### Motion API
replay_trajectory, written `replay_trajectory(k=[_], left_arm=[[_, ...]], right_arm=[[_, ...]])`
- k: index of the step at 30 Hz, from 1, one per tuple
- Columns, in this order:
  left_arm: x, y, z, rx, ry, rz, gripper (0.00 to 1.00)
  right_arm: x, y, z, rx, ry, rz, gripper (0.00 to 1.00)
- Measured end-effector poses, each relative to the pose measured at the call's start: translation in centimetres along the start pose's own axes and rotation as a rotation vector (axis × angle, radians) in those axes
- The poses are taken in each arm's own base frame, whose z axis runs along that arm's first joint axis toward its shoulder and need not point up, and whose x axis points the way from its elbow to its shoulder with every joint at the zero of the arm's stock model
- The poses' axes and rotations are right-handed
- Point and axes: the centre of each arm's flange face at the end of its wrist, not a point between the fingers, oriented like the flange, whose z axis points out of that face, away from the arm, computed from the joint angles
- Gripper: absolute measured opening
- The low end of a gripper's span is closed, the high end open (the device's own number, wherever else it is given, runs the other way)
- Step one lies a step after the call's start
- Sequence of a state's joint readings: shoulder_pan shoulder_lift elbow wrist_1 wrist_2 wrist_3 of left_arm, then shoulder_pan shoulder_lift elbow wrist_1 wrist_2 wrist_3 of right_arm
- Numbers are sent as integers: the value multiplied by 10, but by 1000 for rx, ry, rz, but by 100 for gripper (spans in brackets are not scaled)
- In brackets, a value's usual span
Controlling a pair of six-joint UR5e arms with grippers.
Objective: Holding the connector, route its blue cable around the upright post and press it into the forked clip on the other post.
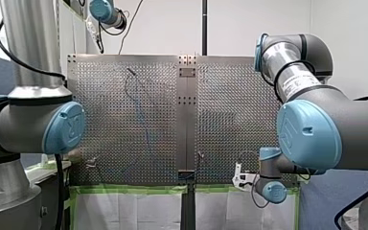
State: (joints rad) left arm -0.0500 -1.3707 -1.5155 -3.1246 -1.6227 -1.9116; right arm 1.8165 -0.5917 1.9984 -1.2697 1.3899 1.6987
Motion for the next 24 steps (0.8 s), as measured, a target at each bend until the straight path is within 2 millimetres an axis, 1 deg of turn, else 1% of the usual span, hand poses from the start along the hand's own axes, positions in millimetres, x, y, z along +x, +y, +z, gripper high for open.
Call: replay_trajectory(k=[5,8,12,15,19,24], left_arm=[[9,-15,6,20,51,15,99],[29,-19,6,5,107,29,99],[66,-21,2,-25,206,41,99],[82,-25,-3,-41,255,50,99],[90,-30,-11,-61,295,60,99],[92,-29,-18,-96,325,74,99]], right_arm=[[0,-1,1,3,-1,-1,0],[0,-2,1,3,-1,-2,0],[0,-2,1,3,-2,-2,0],[0,-2,1,4,-2,-2,0],[0,-2,1,4,-3,-2,0],[0,-3,1,5,-2,-2,0]])
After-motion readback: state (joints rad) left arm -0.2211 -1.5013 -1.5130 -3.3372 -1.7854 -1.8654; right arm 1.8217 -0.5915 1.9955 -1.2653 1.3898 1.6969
